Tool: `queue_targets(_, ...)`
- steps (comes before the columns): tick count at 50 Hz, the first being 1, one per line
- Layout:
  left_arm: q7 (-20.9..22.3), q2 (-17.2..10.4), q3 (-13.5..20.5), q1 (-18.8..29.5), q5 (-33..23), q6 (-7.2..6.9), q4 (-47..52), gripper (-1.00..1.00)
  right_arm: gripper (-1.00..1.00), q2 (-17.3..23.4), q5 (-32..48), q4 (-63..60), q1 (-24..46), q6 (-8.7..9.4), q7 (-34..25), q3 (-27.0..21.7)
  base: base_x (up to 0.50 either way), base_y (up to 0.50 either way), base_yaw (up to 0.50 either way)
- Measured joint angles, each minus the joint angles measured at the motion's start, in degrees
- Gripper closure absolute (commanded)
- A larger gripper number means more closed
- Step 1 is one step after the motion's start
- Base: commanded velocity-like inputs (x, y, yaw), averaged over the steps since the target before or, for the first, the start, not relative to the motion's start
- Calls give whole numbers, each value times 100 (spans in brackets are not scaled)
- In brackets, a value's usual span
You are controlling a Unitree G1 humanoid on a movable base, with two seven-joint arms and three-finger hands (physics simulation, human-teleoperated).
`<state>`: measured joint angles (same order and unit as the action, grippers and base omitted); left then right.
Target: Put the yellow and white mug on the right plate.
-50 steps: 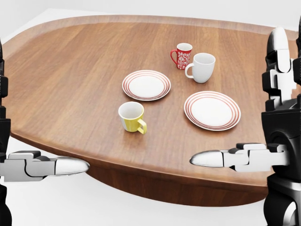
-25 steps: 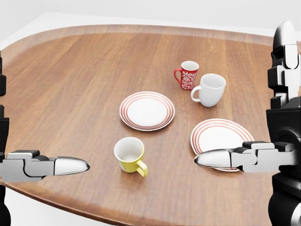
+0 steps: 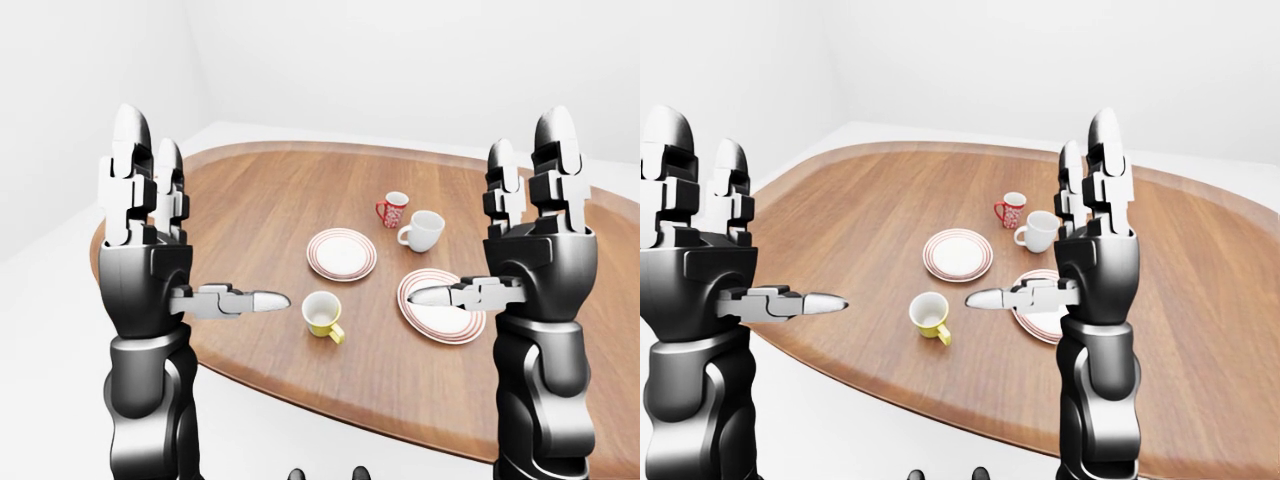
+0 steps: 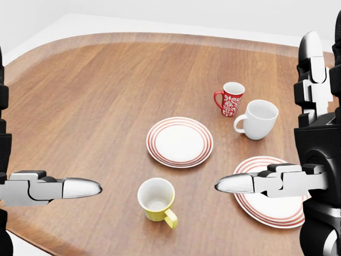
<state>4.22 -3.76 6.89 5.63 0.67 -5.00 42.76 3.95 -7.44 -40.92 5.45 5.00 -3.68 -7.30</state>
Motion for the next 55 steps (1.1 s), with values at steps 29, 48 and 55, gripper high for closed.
queue_targets(29, 10, -1, -7, 20, -19, 0, 71, -100, -100, -14, -127, 84, -8, 0, 101, -7, 13, 4, 0)
queue_targets(48, 14, -4, -2, 20, -20, 0, 52, -100, -100, -39, -145, 40, -54, 0, 46, 37, 12, 3, 0)
queue_targets(55, 24, -20, 43, 37, 0, 0, 32, -100, -100, -42, -39, 6, -84, 0, 17, 109, 0, 0, 0)
